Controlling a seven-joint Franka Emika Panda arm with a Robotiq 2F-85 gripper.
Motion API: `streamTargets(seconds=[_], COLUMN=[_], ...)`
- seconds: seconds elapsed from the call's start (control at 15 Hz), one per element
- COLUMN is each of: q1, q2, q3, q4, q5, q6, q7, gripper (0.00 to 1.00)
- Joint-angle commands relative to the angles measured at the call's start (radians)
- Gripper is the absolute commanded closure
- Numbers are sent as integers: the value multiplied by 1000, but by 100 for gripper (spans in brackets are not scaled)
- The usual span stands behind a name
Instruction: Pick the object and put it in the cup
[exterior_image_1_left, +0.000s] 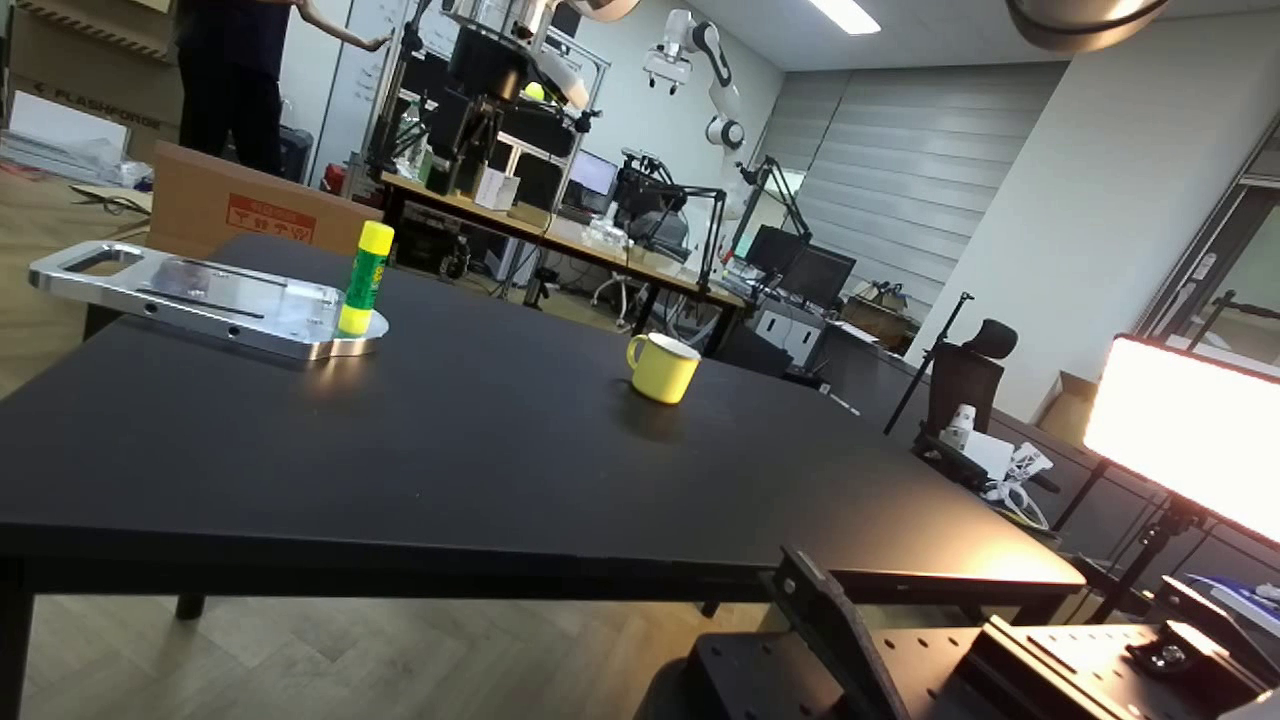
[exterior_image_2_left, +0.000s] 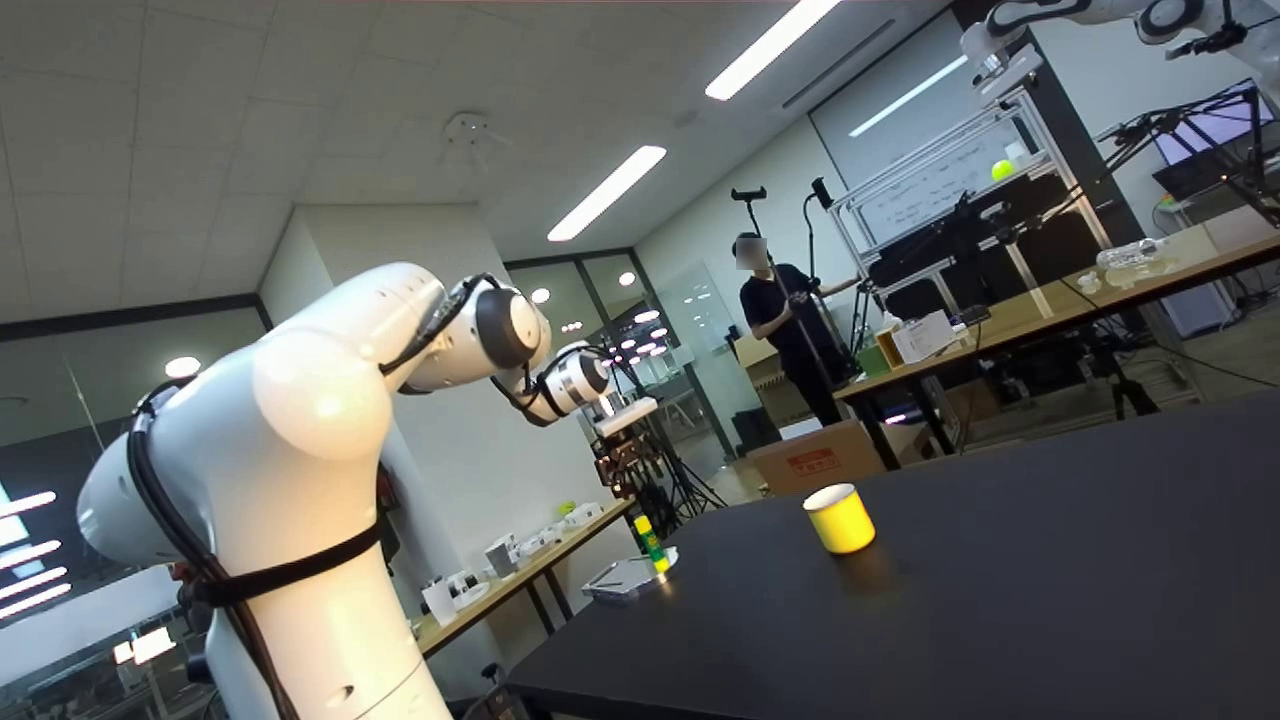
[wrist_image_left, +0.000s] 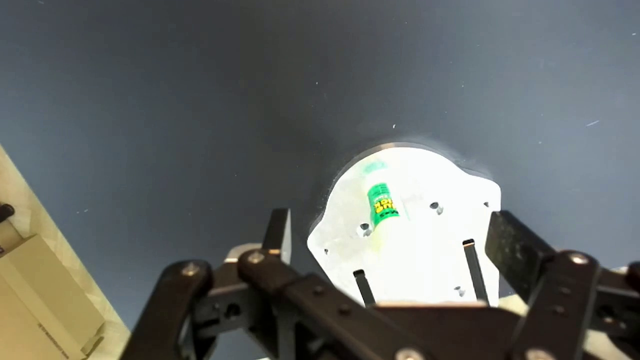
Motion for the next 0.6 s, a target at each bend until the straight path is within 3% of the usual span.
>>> streamTargets(seconds=[0.0, 0.2, 0.53], q1=[48, 80, 110], q2=[140, 214, 256], q3=[-2, -1, -31], q4=[240, 359, 403], q5=[-11, -7, 20], q6=[-101, -171, -188], q7=[-78, -135, -193], gripper=[0, 0, 0])
